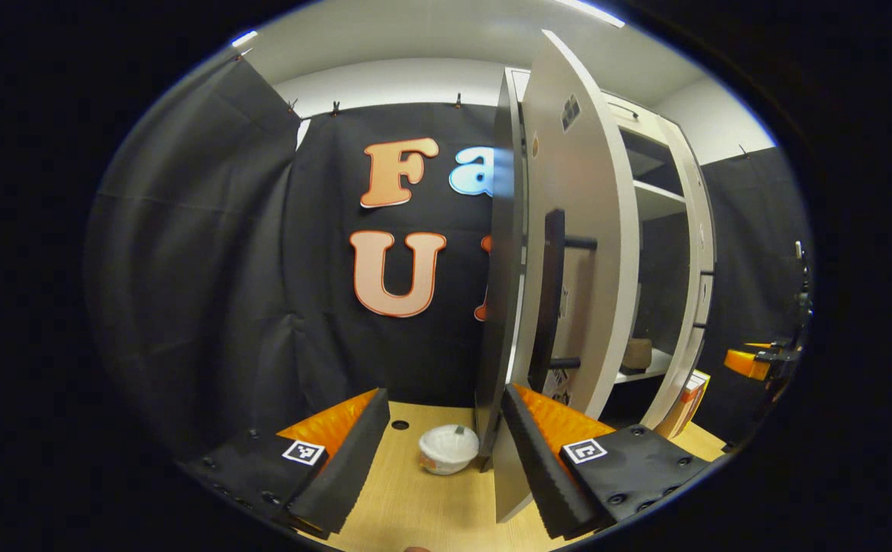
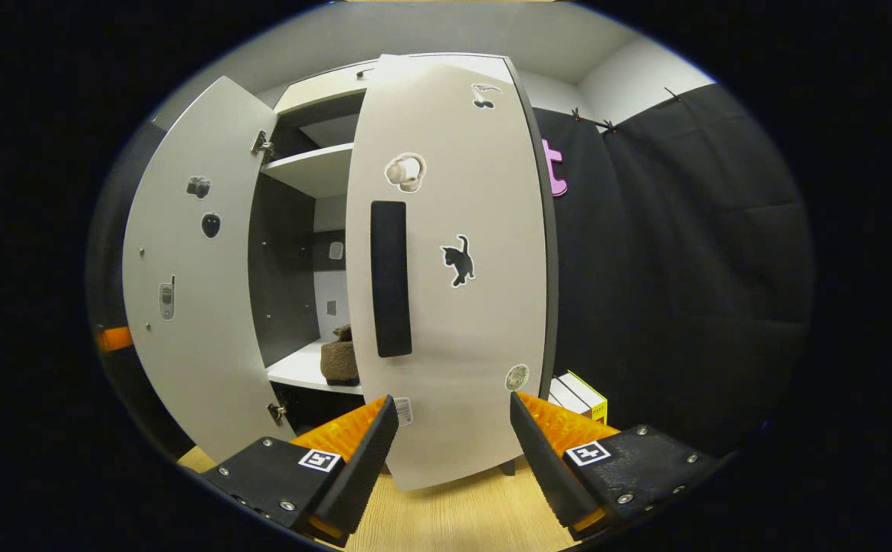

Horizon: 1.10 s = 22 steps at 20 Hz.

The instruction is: Grab one shoe with the right hand and put it into the shoe cabinet, grab the other shoe with the left hand and put it into the shoe cabinet; then close the right door with the right hand and the left door with the left hand.

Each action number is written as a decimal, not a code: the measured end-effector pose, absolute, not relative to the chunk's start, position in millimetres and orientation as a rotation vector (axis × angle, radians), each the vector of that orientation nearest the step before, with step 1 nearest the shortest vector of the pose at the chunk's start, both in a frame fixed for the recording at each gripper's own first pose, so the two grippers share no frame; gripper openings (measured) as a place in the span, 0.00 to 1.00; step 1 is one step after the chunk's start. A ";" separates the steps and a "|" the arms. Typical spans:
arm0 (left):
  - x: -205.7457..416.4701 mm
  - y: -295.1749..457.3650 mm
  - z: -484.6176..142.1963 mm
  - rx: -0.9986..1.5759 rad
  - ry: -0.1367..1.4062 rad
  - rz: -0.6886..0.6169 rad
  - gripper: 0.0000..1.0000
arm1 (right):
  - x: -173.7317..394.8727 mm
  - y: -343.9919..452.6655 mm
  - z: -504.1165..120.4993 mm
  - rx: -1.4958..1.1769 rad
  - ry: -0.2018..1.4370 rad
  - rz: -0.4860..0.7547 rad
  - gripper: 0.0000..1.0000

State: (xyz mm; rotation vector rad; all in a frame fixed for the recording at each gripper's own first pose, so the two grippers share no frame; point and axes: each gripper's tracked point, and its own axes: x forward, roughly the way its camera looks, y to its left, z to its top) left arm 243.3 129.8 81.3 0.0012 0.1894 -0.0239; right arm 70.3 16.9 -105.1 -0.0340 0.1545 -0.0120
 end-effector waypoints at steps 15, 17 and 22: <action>254.3 55.8 47.0 -0.055 0.260 -0.134 0.96 | 19.8 -33.7 -68.1 -0.003 0.084 -0.005 0.91; 258.0 30.3 45.7 -0.045 0.262 -0.175 0.99 | 18.0 -39.4 -67.9 0.006 0.082 0.002 0.91; 277.3 -21.6 40.7 -0.063 0.256 -0.249 0.96 | 16.2 -64.8 -64.1 0.004 0.068 -0.008 0.91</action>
